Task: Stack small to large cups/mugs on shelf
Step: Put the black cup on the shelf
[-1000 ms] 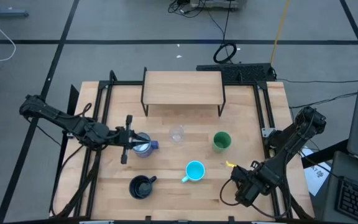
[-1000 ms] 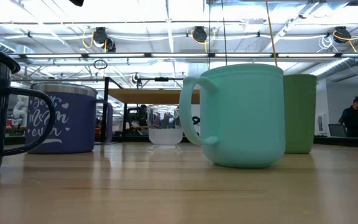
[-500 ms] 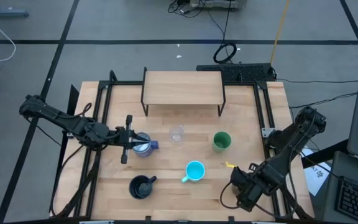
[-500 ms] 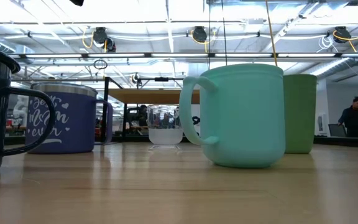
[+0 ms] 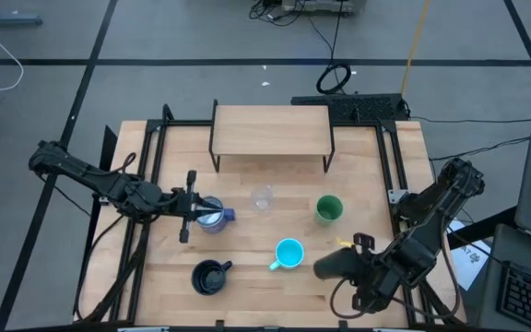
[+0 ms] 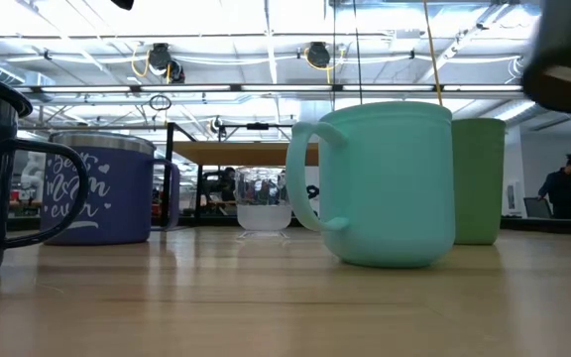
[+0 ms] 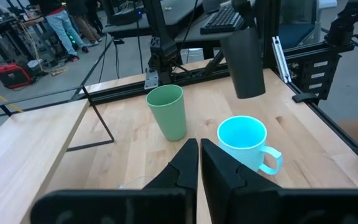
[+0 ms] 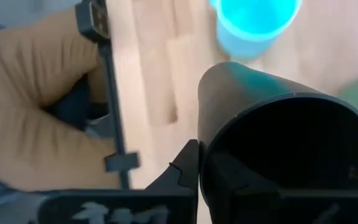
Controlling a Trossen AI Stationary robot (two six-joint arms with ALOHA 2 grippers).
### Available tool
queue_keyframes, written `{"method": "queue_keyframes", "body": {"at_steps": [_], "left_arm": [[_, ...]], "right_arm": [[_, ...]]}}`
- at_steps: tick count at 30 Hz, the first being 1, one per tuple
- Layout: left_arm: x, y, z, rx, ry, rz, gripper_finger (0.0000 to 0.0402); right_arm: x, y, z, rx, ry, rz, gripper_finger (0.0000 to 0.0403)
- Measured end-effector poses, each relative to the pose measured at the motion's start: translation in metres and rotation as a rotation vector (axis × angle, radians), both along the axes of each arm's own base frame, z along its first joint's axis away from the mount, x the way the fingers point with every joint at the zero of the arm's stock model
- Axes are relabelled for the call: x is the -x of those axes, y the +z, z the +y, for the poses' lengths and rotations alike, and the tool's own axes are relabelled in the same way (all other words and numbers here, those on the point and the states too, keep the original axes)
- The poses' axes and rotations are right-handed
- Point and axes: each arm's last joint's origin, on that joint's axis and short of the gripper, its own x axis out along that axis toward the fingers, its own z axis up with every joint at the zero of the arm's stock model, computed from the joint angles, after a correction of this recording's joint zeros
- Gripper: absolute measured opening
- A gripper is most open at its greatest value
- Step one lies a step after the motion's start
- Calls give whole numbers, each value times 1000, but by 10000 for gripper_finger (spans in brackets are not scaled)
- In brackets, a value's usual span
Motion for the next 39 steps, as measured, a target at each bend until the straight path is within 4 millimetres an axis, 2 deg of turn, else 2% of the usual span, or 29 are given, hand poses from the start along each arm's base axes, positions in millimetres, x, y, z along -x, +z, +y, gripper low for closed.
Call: {"method": "queue_keyframes", "body": {"at_steps": [15,23,32,39], "left_arm": [[0,0,0,18,5,6,21],[0,-1,0,16,5,9,21],[0,-1,0,10,3,7,21],[0,2,0,-26,3,-22,21]], "right_arm": [[-7,5,-8,439,85,-303,0],[-20,-19,-5,642,95,-474,0],[-49,-49,-14,728,135,-576,0],[-60,-50,-40,822,222,-669,0]]}}
